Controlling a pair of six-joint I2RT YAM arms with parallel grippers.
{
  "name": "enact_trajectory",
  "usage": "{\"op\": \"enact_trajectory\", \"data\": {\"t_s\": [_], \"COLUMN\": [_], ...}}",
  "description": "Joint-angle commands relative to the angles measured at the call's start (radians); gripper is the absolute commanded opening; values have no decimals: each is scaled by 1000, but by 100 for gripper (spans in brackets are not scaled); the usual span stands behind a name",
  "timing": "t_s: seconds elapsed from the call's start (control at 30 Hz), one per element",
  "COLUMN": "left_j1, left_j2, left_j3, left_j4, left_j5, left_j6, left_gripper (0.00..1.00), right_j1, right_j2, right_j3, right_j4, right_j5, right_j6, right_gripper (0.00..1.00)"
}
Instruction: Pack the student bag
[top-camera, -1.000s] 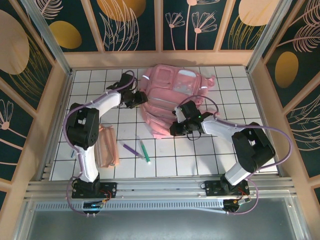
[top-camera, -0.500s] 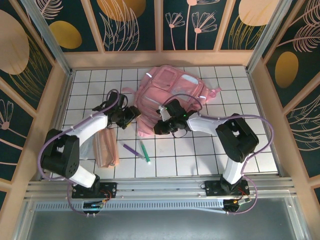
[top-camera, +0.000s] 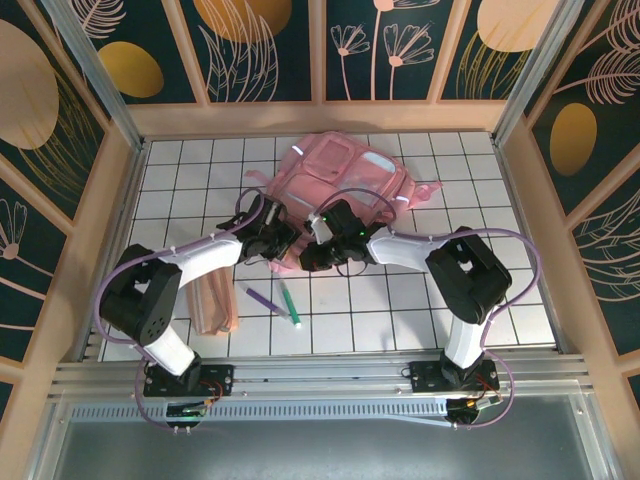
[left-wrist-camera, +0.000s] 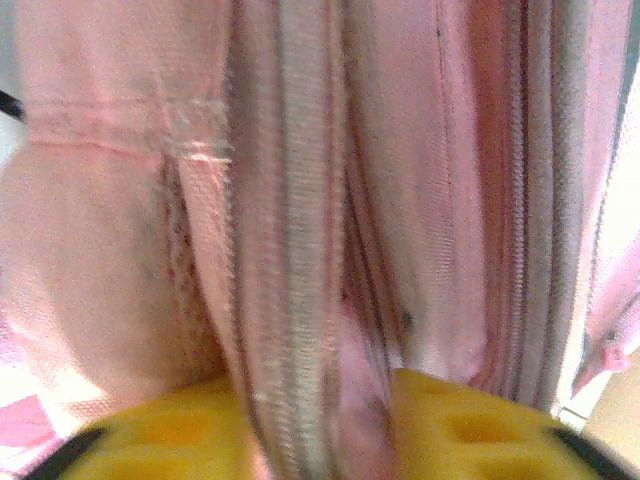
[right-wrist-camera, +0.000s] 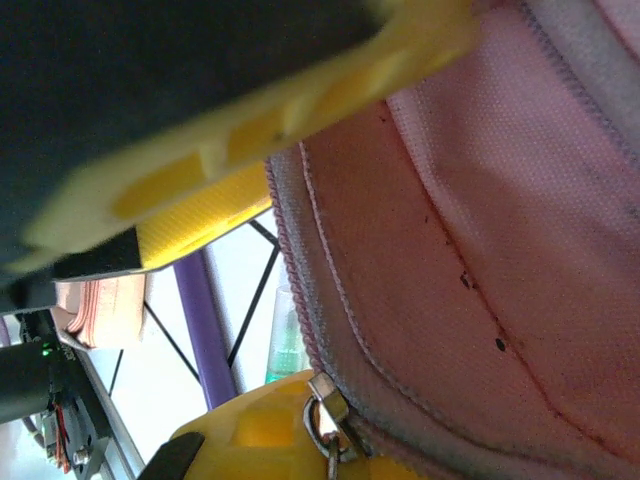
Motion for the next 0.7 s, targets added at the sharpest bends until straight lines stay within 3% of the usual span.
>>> {"op": "enact_trajectory", "data": {"t_s": [0.0, 0.1, 0.2, 0.43, 0.57, 0.67], "left_j1": [-3, 8, 43, 173, 182, 194], "left_j2": [-39, -59, -44, 44, 131, 175], "left_j3": [-8, 39, 106, 180, 302, 361], "left_j4": [-8, -77, -125, -169, -296, -300], "left_j5": [-129, -192, -164, 79, 9, 20], "left_j6": [-10, 102, 240, 451, 596, 709], "left_gripper": [0, 0, 0, 0, 0, 0], "right_j1": [17, 9, -9, -113, -146, -157], "right_j2": [-65, -88, -126, -198, -234, -261], "right_j3": [7, -11, -55, -166, -168, -179], "right_j4": [19, -45, -105, -224, -295, -299], "right_j5": [42, 99, 168, 278, 310, 323], "right_j6": [-7, -29, -37, -68, -103, -118], "right_gripper": [0, 0, 0, 0, 0, 0]}}
